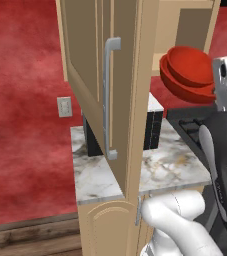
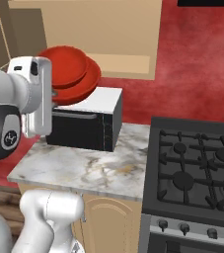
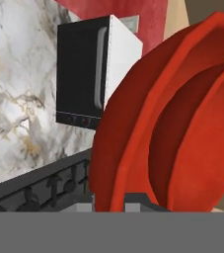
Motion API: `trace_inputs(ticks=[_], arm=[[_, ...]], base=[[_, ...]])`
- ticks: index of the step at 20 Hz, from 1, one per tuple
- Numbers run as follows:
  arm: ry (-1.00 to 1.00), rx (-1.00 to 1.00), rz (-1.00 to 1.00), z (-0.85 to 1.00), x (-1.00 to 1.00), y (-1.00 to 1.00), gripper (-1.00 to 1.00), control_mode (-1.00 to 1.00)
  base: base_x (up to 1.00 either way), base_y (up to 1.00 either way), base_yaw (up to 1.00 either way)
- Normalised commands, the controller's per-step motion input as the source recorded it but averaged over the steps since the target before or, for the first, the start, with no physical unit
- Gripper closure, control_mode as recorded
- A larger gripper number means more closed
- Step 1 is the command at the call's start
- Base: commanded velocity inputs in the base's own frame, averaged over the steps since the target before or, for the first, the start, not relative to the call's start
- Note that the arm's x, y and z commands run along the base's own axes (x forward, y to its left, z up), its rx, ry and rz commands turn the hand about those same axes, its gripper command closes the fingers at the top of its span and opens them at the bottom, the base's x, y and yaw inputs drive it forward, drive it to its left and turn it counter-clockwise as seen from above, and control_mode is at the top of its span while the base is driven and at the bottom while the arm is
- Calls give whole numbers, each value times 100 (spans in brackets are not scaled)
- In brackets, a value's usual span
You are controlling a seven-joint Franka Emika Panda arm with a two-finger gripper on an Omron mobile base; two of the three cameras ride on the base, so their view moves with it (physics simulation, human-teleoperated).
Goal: Pick up the bowls on the counter and stack them on top of one another in the open cabinet. Place the smaller bowl on top of the larger bowl.
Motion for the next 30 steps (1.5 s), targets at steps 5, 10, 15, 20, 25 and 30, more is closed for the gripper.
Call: trace_inputs(ticks=[5,10,15,20,25,30], arm=[[5,-4,1,5,6,0,100,-100],[7,0,3,0,25,0,100,-100],[1,0,2,0,36,0,100,-100],[0,0,1,0,33,0,100,-100],[0,-4,0,0,30,0,100,-100],[0,-6,0,0,27,0,100,-100]], base=[[0,0,0],[0,0,0],[0,0,0],[0,0,0],[0,0,0],[0,0,0]])
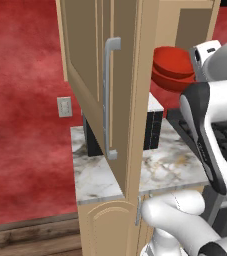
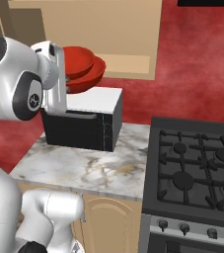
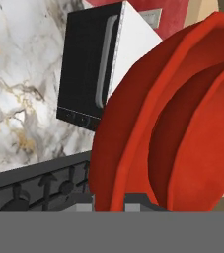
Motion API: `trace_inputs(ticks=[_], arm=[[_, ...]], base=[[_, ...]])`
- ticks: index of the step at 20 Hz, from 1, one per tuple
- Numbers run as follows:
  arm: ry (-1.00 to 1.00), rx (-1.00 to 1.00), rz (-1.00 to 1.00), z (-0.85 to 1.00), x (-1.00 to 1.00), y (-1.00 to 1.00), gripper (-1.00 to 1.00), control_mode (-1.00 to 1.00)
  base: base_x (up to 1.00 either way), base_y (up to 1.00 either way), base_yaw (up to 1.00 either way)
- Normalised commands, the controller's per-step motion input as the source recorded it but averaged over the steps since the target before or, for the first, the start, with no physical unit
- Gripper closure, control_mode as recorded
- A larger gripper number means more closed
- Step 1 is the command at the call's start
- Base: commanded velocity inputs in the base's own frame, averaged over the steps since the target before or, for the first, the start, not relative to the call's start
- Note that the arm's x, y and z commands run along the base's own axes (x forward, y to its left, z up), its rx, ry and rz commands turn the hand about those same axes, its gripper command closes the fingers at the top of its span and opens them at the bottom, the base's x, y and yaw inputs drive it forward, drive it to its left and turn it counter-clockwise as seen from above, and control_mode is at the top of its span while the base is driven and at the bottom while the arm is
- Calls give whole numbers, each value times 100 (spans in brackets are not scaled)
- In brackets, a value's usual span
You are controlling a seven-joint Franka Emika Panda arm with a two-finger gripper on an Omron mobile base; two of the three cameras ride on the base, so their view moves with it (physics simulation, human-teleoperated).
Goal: Pick up the bowls on the counter and stack them on top of one another in the open cabinet. Place the smaller bowl on top of the larger bowl.
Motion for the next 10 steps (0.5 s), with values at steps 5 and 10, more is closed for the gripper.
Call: trace_inputs(ticks=[5,10], arm=[[0,-5,0,0,28,0,100,-100],[0,-2,0,6,30,0,100,-100]], base=[[0,0,0],[0,0,0]])
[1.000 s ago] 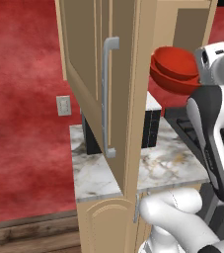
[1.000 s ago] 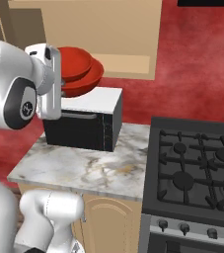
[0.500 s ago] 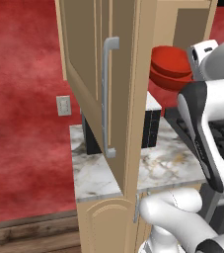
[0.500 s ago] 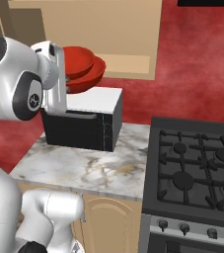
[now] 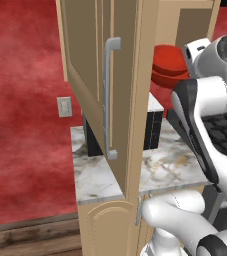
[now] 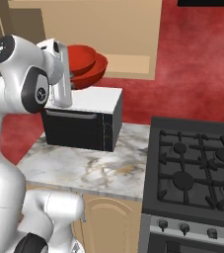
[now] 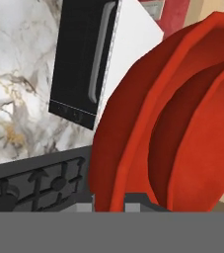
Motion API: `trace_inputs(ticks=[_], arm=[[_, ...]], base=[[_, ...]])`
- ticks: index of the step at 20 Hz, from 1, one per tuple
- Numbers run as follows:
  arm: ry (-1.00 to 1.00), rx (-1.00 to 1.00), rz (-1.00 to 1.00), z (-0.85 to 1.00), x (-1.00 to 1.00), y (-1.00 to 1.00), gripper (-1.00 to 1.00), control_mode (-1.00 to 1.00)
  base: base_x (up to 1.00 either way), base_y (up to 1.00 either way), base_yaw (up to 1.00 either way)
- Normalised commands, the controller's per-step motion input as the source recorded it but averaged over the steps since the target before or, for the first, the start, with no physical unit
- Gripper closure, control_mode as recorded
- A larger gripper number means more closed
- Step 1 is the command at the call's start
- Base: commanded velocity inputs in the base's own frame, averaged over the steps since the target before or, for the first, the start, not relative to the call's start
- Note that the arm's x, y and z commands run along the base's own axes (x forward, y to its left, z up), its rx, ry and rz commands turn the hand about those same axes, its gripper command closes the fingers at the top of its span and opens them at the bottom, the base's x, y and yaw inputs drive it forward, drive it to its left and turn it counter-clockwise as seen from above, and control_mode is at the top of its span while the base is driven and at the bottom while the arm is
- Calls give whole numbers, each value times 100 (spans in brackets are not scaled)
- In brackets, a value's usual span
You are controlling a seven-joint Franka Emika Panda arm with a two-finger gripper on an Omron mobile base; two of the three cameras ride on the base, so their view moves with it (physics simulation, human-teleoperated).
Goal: Pick up the bowls on the counter and stack them on top of one another in the open cabinet. Place the smaller bowl on top of the larger bowl.
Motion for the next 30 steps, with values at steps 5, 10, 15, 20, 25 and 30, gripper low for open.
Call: trace_inputs(ticks=[5,10,15,20,25,30], arm=[[0,0,0,15,24,-1,100,-100],[0,0,0,13,23,0,100,-100],[0,0,0,15,26,0,100,-100],[0,0,0,13,28,0,100,-100],[0,0,0,4,29,0,100,-100],[0,0,0,0,30,0,100,-100]], base=[[0,0,0],[0,0,0],[0,0,0],[0,0,0],[0,0,0],[0,0,0]])
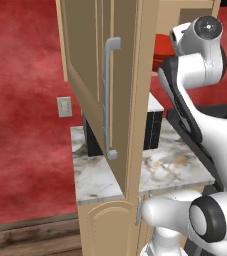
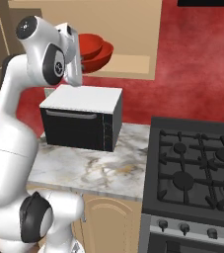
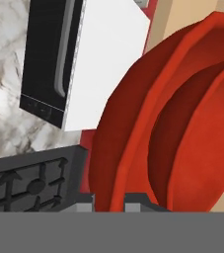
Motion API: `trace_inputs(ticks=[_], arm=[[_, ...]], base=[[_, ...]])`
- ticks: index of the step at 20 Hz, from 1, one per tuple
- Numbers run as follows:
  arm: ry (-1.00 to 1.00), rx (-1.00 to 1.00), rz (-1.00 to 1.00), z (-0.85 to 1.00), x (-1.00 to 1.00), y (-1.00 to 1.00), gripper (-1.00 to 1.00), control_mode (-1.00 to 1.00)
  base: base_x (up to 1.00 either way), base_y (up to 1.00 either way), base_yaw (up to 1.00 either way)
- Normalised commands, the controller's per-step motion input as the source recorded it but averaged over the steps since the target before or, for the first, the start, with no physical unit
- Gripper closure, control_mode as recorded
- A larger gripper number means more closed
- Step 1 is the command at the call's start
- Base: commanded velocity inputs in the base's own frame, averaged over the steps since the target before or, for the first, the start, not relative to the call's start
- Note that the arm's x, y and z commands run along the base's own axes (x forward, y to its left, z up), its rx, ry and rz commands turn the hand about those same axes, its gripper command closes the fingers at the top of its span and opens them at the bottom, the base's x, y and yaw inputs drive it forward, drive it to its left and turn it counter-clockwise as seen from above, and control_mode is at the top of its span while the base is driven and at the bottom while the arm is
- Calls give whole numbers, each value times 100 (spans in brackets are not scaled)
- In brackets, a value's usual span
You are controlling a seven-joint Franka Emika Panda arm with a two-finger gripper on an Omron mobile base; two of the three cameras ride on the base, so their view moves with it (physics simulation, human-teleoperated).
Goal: Pick up the bowls on the counter and stack them on top of one another in the open cabinet. Place the smaller bowl on top of the larger bowl.
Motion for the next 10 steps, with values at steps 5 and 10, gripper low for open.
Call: trace_inputs(ticks=[5,10], arm=[[0,0,0,0,33,0,100,-100],[0,0,0,0,37,0,100,-100]], base=[[0,0,0],[0,0,0]])
